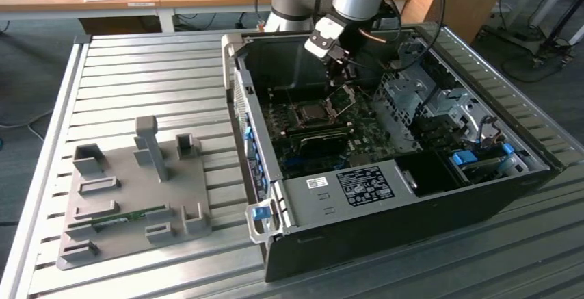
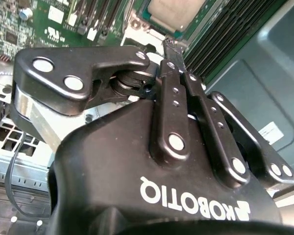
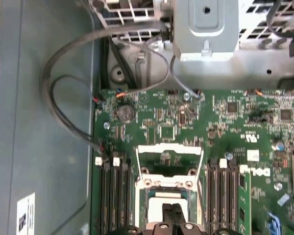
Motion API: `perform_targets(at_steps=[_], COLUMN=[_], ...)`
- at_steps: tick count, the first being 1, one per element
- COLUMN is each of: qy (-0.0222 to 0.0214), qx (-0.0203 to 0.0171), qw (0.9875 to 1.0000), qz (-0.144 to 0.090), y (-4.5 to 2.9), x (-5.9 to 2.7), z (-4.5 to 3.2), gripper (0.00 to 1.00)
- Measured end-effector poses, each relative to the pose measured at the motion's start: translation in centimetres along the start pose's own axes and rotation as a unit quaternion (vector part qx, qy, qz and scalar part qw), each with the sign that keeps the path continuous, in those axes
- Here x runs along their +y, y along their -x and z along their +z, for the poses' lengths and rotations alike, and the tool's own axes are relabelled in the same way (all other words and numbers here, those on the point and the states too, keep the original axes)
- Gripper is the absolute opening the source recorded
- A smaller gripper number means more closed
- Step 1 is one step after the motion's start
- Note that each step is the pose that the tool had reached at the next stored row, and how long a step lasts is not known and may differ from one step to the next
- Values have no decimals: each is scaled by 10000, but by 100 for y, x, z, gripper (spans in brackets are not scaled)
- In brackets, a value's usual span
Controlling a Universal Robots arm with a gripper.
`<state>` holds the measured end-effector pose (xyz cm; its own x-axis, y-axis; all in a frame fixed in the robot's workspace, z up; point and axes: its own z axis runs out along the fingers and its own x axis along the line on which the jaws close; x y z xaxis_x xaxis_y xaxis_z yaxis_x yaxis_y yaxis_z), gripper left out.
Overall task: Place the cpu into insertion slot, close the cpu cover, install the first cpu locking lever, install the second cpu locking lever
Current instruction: 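Close the cpu cover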
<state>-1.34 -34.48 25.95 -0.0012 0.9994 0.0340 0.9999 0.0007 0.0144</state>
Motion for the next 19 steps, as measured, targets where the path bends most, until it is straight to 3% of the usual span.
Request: perform_targets(at_steps=[19], qy=[0], qx=[0], qw=[10000], qz=[0], y=[-25], x=[446], z=[34], gripper=[11])
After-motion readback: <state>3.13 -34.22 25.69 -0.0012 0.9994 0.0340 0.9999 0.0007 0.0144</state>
